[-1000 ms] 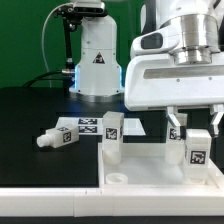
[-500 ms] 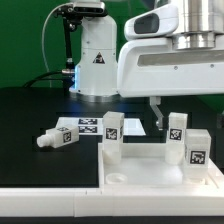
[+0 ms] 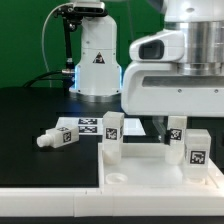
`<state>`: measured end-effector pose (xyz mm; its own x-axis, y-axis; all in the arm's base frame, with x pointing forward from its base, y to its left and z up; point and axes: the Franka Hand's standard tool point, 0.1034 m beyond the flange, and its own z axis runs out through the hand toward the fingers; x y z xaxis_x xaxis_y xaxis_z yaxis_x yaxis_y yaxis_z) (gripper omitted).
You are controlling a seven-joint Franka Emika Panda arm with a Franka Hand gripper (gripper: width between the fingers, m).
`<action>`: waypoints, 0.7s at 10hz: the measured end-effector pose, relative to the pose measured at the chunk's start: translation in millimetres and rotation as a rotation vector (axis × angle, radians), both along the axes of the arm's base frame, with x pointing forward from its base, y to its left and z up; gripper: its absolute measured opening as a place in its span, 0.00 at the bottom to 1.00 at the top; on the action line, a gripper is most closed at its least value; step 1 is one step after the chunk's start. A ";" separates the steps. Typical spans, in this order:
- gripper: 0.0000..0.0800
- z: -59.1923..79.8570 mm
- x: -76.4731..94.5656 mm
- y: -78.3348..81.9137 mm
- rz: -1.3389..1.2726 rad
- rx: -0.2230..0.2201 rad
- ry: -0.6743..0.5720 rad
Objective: Assemble square table
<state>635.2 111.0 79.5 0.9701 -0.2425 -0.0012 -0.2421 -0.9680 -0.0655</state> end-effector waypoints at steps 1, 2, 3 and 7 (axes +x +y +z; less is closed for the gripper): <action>0.81 -0.6 -1.0 3.4 0.005 0.000 -0.001; 0.81 -0.6 -0.9 3.0 -0.002 0.001 -0.001; 0.81 -0.6 -0.8 2.5 -0.003 0.001 -0.001; 0.36 -1.0 -1.0 2.8 -0.239 0.006 0.015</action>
Offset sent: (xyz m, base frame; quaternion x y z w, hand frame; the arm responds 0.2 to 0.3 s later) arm 0.0000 0.0000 0.0000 0.0000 0.0000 0.0000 1.0000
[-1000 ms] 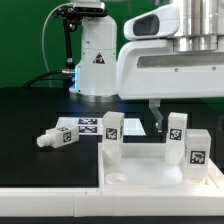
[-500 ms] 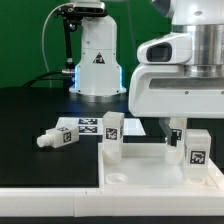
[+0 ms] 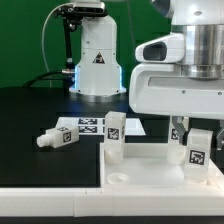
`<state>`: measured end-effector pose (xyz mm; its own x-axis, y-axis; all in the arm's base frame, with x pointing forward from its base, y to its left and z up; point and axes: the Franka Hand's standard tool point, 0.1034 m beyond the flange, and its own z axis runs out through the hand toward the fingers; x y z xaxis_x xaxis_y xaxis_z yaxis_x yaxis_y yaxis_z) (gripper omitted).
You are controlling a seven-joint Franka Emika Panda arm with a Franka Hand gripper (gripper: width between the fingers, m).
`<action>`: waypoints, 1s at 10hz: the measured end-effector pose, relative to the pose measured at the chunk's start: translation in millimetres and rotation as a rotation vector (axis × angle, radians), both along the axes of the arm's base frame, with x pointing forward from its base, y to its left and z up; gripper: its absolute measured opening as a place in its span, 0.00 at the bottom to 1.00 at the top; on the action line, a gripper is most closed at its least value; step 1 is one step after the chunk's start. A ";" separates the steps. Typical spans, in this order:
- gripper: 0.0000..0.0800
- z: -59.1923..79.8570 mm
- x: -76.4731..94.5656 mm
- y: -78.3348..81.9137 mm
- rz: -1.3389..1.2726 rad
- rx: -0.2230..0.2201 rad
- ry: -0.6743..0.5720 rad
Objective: Assemble square table
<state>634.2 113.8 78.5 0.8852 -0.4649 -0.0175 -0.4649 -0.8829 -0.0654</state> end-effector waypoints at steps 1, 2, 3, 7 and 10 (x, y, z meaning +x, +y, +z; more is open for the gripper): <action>0.36 -0.1 0.1 0.3 -0.099 0.001 0.006; 0.36 -1.6 -0.7 3.1 -0.269 0.002 0.012; 0.36 -2.0 -0.9 5.4 -0.490 0.008 0.026; 0.36 -3.9 7.3 10.7 -1.181 0.125 0.044; 0.60 -6.2 4.0 10.8 -0.932 0.086 0.022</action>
Offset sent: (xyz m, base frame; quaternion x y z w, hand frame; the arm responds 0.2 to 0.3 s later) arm -0.0062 0.0004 -0.0082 -0.0256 0.0003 0.5108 0.8593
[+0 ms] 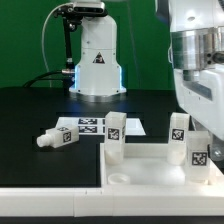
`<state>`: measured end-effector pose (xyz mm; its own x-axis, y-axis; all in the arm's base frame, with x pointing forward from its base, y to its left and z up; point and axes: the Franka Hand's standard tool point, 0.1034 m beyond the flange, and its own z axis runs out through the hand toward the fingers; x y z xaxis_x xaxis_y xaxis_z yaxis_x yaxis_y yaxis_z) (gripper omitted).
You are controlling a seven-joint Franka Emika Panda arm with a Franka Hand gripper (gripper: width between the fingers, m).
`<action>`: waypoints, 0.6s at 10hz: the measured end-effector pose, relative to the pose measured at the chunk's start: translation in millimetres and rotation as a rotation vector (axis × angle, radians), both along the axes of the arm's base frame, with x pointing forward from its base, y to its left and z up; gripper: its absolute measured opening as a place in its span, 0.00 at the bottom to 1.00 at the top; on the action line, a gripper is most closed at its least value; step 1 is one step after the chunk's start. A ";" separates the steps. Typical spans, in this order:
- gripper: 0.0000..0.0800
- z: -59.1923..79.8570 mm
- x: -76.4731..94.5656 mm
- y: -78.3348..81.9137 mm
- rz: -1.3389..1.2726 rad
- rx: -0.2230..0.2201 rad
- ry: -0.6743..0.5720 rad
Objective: Assemble square table
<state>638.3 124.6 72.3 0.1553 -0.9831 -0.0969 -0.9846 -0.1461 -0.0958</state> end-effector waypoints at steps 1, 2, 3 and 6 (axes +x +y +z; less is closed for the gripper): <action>0.74 0.8 2.2 -1.0 0.202 -0.022 -0.035; 0.79 0.4 2.3 -1.3 0.355 -0.039 -0.052; 0.79 0.4 2.3 -1.6 0.399 -0.043 -0.056; 0.81 0.9 3.3 -4.9 0.643 -0.076 -0.079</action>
Offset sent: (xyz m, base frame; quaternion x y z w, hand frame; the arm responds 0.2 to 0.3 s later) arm 0.0000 0.0000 0.0000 0.0000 0.0000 -0.1296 0.9916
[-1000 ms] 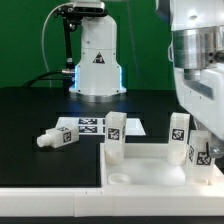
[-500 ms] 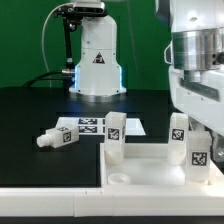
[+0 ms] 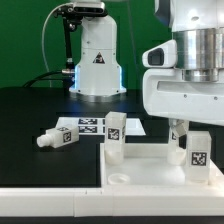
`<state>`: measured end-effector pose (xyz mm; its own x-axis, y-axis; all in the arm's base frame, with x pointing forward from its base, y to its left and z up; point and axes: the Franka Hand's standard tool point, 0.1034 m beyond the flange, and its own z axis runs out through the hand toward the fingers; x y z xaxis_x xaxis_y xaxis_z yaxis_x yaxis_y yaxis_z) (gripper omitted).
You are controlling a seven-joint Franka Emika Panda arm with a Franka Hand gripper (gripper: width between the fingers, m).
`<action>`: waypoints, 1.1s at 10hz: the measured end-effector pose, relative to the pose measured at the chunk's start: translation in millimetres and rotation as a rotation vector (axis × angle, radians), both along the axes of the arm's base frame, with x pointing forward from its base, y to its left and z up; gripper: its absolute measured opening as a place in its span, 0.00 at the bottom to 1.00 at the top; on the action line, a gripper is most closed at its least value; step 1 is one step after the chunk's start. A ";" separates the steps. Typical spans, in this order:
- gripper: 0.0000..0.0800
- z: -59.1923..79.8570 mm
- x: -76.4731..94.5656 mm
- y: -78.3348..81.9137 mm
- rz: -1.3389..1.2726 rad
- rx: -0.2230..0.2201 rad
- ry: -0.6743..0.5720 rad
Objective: Assemble square table
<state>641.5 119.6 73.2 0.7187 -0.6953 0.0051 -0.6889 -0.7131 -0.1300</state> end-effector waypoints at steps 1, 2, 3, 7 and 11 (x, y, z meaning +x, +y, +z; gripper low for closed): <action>0.81 2.5 3.1 -6.5 0.243 -0.054 -0.023; 0.81 3.7 4.8 -7.5 0.363 -0.081 -0.033; 0.81 2.7 4.2 -7.0 0.315 -0.074 -0.028; 0.36 2.0 3.7 -8.4 0.203 -0.064 -0.019; 0.36 0.1 -0.3 -8.2 -0.509 0.016 0.032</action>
Offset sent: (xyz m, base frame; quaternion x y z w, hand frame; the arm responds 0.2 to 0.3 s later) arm 0.0000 0.0000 0.0000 0.0000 0.0000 0.0650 0.9979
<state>641.2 111.4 73.4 0.2884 -0.9572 -0.0248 -0.9524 -0.2841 -0.1108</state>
